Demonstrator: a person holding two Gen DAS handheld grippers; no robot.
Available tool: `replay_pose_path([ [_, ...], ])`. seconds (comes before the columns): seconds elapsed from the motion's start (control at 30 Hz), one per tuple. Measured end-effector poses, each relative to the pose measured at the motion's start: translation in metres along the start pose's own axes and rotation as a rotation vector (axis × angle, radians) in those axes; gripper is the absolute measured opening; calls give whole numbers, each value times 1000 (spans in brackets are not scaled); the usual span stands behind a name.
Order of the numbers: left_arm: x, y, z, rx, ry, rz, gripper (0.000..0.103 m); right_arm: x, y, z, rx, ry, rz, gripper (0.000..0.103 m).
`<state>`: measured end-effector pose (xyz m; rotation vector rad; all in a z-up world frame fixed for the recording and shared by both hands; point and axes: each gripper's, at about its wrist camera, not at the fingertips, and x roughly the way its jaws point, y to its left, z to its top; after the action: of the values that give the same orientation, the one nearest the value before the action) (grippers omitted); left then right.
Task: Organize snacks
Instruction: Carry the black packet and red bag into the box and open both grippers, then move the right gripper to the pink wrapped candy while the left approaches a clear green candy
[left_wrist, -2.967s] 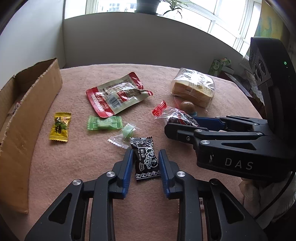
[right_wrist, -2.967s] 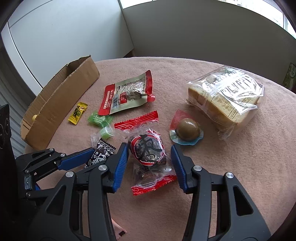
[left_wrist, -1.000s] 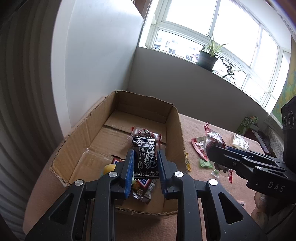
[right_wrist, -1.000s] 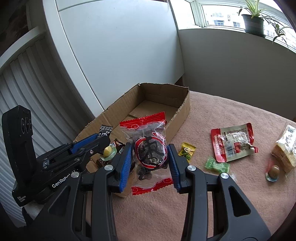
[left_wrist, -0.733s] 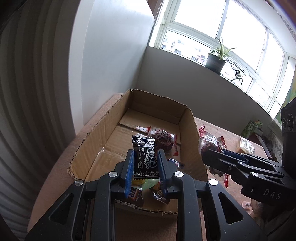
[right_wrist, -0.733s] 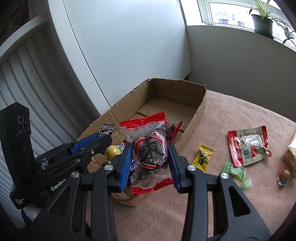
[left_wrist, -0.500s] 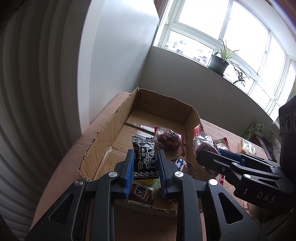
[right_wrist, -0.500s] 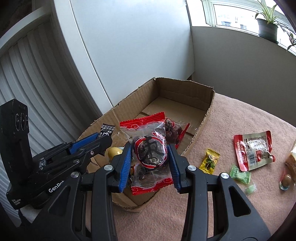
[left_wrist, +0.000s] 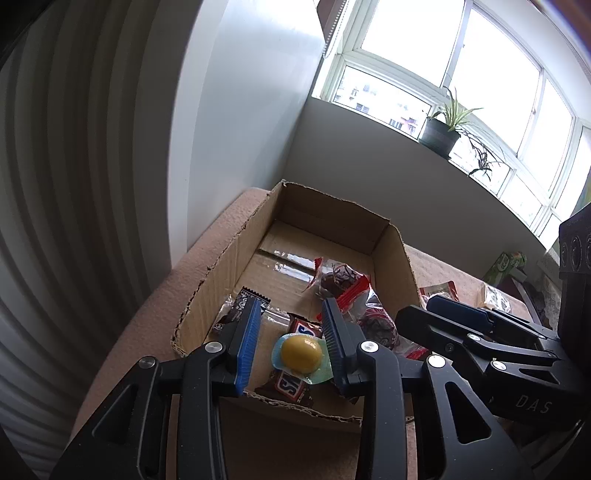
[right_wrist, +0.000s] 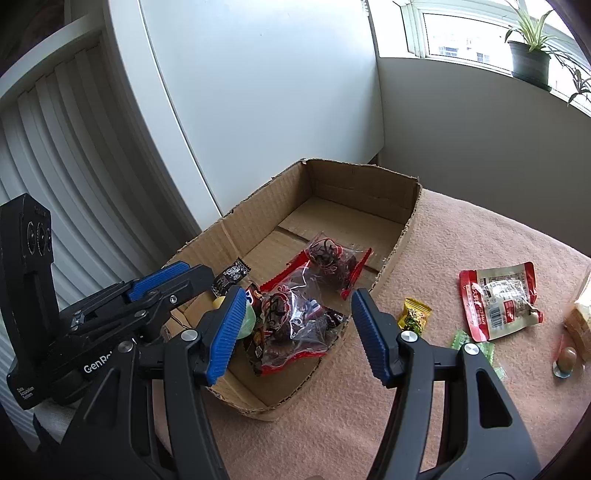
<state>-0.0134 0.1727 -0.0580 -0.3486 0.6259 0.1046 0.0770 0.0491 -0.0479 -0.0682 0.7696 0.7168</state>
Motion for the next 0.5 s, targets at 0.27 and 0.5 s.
replay_pose_path([
  [0.27,-2,-9,0,1,-7,-20,33,-19,-16,-5,17,-14,-16,62],
  [0.5,-3,-26,-1,21,-17,-45,33,-43,-42,-20,36,-15,-46,62],
])
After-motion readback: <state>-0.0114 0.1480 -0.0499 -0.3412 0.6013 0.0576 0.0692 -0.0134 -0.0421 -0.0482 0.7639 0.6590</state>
